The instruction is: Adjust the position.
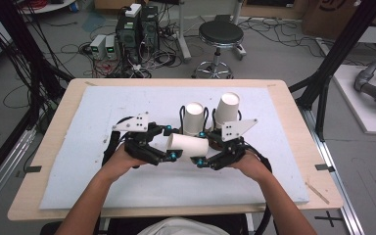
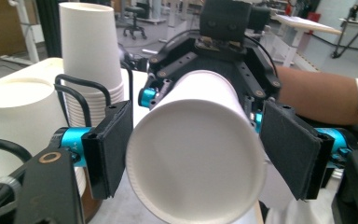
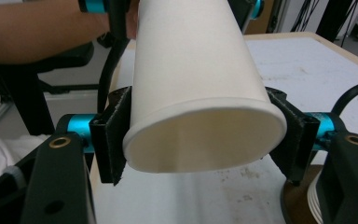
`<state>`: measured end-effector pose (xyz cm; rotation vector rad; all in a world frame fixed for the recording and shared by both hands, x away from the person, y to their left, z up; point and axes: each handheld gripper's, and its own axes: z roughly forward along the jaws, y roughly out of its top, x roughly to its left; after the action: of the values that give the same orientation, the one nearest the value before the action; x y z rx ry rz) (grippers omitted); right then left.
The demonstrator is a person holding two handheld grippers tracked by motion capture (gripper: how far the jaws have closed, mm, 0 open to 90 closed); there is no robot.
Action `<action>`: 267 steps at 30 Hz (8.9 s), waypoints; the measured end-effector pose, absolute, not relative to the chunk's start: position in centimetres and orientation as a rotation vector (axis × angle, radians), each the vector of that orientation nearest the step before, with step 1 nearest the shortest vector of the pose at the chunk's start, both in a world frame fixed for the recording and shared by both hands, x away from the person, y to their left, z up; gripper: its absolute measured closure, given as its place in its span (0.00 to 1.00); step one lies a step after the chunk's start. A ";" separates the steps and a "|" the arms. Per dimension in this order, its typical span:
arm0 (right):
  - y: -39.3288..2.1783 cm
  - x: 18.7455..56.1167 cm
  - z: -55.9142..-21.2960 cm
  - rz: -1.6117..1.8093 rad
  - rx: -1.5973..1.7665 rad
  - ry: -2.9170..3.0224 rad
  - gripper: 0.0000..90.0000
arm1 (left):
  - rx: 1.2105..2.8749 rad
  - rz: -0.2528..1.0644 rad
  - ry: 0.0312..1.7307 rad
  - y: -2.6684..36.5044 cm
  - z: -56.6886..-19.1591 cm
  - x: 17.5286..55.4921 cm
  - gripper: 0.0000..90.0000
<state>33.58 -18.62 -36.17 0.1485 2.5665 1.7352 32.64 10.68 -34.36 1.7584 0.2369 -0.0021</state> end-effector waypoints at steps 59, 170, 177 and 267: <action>-19.7 34.8 -35.7 1.938 0.277 2.397 0.29 | 1.597 0.052 0.178 12.1 -36.4 33.7 0.41; -19.9 34.6 -34.9 2.129 0.314 2.362 0.39 | 1.689 0.007 0.201 10.3 -37.3 33.4 0.39; -20.3 34.7 -34.6 2.049 0.329 2.376 0.39 | 1.739 0.045 0.263 10.6 -37.3 33.5 0.25; -18.1 33.6 -34.3 1.997 0.252 2.398 0.40 | 1.741 0.045 0.200 8.8 -37.5 32.7 0.38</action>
<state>33.56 -18.10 -34.25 0.2522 2.3976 1.9973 32.72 8.82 -37.54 1.7413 0.2003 0.0445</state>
